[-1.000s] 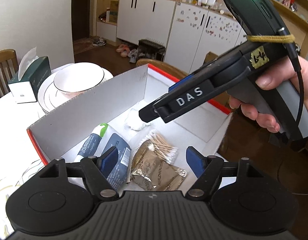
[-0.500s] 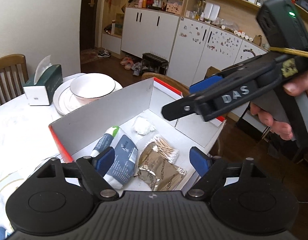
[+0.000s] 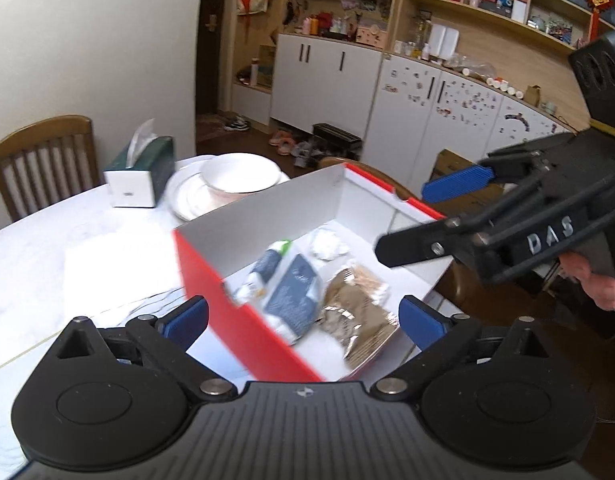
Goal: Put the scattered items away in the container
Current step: 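Withdraw both tools from the box back toward the table items, then reach the left tool toward the cartoon-face bun while the right tool approaches the blueberry bread bag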
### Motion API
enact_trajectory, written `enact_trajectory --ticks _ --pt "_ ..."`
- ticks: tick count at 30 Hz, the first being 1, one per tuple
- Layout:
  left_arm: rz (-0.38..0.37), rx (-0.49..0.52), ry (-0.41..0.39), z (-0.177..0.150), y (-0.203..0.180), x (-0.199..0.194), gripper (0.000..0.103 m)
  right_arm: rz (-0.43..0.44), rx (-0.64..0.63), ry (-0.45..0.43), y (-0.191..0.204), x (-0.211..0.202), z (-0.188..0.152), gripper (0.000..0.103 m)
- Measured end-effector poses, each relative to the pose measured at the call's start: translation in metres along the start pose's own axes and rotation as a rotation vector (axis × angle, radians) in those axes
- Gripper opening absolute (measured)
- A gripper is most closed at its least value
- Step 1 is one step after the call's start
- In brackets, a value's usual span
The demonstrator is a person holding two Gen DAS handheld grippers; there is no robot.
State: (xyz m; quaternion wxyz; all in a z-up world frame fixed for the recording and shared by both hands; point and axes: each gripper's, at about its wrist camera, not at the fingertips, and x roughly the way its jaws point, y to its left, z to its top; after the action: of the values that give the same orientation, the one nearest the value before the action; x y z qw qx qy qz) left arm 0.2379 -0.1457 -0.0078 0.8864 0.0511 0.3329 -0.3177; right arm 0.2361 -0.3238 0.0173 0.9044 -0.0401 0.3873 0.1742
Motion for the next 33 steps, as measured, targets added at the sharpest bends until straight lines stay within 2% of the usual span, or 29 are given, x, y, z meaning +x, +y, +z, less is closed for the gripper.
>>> enact_trajectory --ticks 7,14,22,33 --pt "0.022 -0.047 -0.023 -0.019 0.027 -0.037 0.103 0.01 0.0 -0.003 0.037 -0.003 -0.012 0.092" --pt "0.087 -0.076 -0.051 -0.041 0.051 -0.072 0.103 0.023 0.012 -0.024 0.069 -0.008 -0.016 0.092" --pt "0.132 -0.106 -0.068 -0.07 0.078 -0.107 0.103 0.039 0.006 0.002 0.106 0.002 -0.029 0.092" --pt "0.193 -0.198 -0.034 -0.116 0.114 -0.136 0.103 0.05 -0.006 0.042 0.153 0.023 -0.046 0.092"
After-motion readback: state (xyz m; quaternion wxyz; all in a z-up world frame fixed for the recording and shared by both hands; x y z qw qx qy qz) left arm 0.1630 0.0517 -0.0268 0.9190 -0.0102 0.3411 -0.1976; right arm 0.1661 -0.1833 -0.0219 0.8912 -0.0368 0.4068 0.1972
